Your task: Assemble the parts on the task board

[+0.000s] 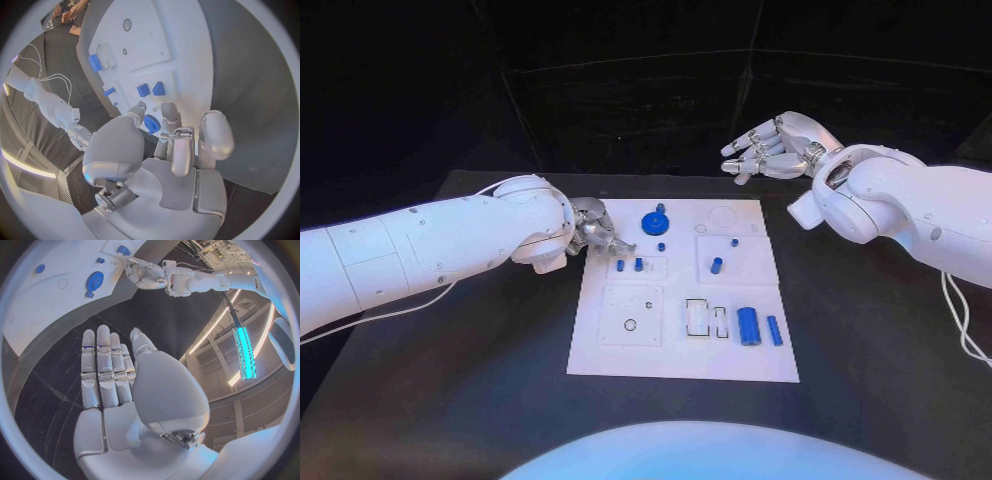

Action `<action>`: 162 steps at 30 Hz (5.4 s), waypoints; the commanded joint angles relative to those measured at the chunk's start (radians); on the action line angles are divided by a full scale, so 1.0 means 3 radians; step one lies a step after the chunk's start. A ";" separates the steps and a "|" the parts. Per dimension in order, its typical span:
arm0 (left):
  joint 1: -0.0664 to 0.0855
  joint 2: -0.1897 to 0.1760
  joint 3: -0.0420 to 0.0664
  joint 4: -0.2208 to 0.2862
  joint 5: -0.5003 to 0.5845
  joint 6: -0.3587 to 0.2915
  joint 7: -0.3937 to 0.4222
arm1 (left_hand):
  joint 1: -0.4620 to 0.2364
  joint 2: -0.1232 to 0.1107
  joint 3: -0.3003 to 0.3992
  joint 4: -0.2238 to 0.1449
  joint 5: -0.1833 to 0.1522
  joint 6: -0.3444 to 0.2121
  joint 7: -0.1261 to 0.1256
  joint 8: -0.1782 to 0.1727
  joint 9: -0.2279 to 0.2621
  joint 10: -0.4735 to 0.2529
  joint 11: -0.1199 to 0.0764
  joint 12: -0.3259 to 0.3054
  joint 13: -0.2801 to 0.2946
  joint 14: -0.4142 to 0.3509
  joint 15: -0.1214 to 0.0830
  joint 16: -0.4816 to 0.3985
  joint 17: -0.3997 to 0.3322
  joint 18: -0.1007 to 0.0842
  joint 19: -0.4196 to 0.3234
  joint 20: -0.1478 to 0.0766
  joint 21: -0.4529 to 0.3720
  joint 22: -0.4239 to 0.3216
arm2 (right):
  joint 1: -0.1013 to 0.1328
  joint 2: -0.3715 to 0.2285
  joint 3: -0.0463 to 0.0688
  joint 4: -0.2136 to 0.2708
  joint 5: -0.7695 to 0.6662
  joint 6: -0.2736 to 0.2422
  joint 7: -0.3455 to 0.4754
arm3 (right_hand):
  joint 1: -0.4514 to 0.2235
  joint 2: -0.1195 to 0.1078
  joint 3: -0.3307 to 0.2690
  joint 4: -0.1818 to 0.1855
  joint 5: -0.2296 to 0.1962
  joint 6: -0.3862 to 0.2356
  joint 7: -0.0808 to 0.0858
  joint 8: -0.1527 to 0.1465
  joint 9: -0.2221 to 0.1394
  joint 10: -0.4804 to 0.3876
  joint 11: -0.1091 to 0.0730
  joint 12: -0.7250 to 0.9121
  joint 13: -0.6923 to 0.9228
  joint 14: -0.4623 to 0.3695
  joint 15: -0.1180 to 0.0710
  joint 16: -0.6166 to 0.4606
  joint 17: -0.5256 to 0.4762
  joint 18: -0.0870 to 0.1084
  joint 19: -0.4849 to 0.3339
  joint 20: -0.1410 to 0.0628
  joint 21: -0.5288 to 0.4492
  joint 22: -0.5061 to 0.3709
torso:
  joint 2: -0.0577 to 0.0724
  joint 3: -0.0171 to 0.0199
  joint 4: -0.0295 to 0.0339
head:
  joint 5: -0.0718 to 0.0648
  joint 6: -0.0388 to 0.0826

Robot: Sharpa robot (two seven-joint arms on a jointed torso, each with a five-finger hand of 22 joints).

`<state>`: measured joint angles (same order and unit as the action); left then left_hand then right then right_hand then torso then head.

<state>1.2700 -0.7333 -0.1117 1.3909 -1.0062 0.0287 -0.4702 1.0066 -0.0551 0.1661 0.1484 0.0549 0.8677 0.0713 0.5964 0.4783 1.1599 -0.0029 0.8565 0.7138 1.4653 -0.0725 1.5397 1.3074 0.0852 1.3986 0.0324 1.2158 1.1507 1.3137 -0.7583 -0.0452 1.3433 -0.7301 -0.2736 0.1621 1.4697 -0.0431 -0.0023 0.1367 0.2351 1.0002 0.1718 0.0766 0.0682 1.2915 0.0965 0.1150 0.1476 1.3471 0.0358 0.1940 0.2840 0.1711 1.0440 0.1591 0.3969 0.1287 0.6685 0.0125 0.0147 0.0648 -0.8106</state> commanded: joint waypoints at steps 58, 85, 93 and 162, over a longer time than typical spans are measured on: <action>-0.0091 0.0786 -0.0118 -0.0757 -0.1601 -0.0361 0.1610 | 0.1020 -0.0354 0.0755 -0.0643 -0.0006 0.0364 0.0216 -0.1096 -0.1176 -0.0620 0.0282 -0.1585 -0.1860 0.0128 0.0232 -0.0459 -0.0153 0.0097 0.0028 0.0215 -0.0393 -0.0337 | 0.0003 0.0055 0.0002 -0.0016 -0.0002 0.0011 0.0047 | 0.0000 0.0022 0.0027 0.0008 0.0026 -0.0008 0.0010 -0.0014 0.0000 -0.0023 -0.0008 -0.0021 -0.0009 -0.0028 0.0002 -0.0026 -0.0005 0.0039 -0.0002 0.0031 -0.0020 -0.0011 | 0.0000 0.0000 -0.0001 | -0.0082 0.0044; -0.0103 0.0873 -0.0117 -0.0864 -0.1611 -0.0259 0.1633 | 0.1047 -0.0248 0.0969 -0.0656 -0.0007 0.0491 0.0203 -0.1252 -0.1284 -0.0376 0.0258 -0.1742 -0.2054 0.0141 0.0211 -0.0445 -0.0184 0.0069 0.0079 0.0195 -0.0268 -0.0182 | 0.0003 0.0069 0.0002 -0.0014 -0.0002 0.0015 0.0048 | 0.0006 0.0024 0.0032 0.0005 0.0031 -0.0007 0.0010 -0.0014 0.0000 -0.0023 -0.0009 -0.0022 -0.0010 -0.0028 0.0001 -0.0028 -0.0005 0.0039 -0.0001 0.0031 -0.0022 -0.0012 | -0.0001 0.0002 0.0000 | -0.0088 0.0043; -0.0112 0.0895 -0.0117 -0.0919 -0.1611 -0.0189 0.1649 | 0.1042 -0.0221 0.1013 -0.0653 -0.0006 0.0542 0.0199 -0.1277 -0.1299 -0.0301 0.0249 -0.1772 -0.2085 0.0143 0.0203 -0.0440 -0.0187 0.0063 0.0088 0.0192 -0.0241 -0.0148 | 0.0003 0.0071 0.0002 -0.0011 -0.0002 0.0014 0.0046 | 0.0006 0.0024 0.0032 0.0005 0.0031 -0.0007 0.0010 -0.0014 0.0000 -0.0023 -0.0009 -0.0022 -0.0010 -0.0028 0.0001 -0.0028 -0.0005 0.0039 -0.0001 0.0031 -0.0022 -0.0012 | 0.0000 0.0002 -0.0001 | -0.0084 0.0049; -0.0155 0.0289 0.0068 -0.0537 -0.1315 -0.0260 0.1557 | 0.0976 -0.0228 0.1142 -0.0694 -0.0010 0.0718 0.0196 -0.1396 -0.1346 -0.0024 0.0223 -0.1983 -0.2148 0.0128 0.0179 -0.0483 -0.0342 0.0035 0.0133 0.0164 -0.0111 0.0011 | 0.0000 0.0051 0.0002 -0.0030 -0.0011 0.0007 0.0051 | 0.0011 0.0027 0.0038 0.0003 0.0036 -0.0006 0.0010 -0.0013 0.0001 -0.0022 -0.0010 -0.0022 -0.0012 -0.0027 0.0001 -0.0030 -0.0004 0.0040 0.0001 0.0030 -0.0024 -0.0014 | -0.0001 -0.0001 -0.0002 | -0.0059 0.0076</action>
<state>1.2228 -0.6479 -0.0921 1.2293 -1.3865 -0.0781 0.0134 1.3100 -0.1207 0.5107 -0.0634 0.0532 1.0756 0.1303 0.1824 0.0760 1.1453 0.0641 0.2661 0.0705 1.4687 -0.0141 1.3973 1.2057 0.1008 1.4334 0.0806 1.1815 1.1548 1.3119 -0.7429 -0.0453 1.3336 -0.7315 -0.2732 0.1681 1.4698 -0.0431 0.0042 0.1357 0.2421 1.0002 0.1718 0.0766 0.0682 1.2916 0.0964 0.1150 0.1452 1.3471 0.0358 0.1907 0.2840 0.1711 1.0404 0.1627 0.3940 0.1259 0.6687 0.0124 0.0147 0.0472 -0.7869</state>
